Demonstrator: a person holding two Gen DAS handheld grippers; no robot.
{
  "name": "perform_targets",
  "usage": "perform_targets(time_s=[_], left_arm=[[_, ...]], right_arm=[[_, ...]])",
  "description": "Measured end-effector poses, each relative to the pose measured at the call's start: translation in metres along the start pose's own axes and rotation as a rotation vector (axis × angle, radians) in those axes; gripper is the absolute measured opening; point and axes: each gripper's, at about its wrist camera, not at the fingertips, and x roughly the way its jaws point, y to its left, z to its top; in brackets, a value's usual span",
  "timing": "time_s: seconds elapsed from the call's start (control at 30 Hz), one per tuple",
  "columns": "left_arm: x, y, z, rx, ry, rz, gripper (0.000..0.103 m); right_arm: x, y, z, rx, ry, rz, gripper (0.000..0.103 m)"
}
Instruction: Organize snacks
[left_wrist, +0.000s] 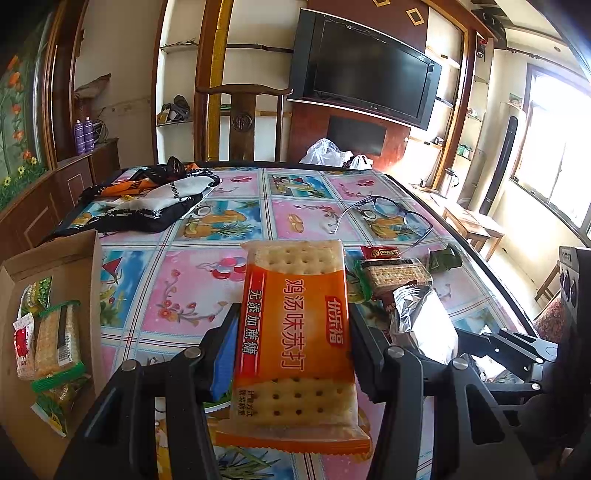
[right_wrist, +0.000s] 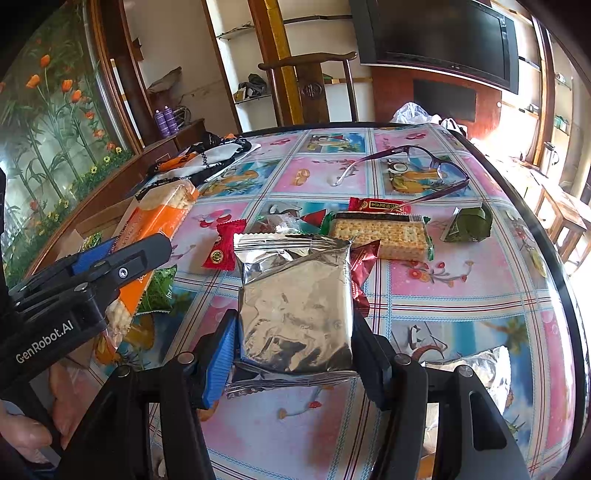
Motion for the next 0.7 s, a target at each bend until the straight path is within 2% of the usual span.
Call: perform_targets(time_s=[0.7], left_arm=[[-0.0009,0.0007,-0.0001,-0.002,-0.001,-0.002,0.052]], right_arm=[[0.0011,0.0011,-0.0019,-0.004,0.007,0.002,0.063]])
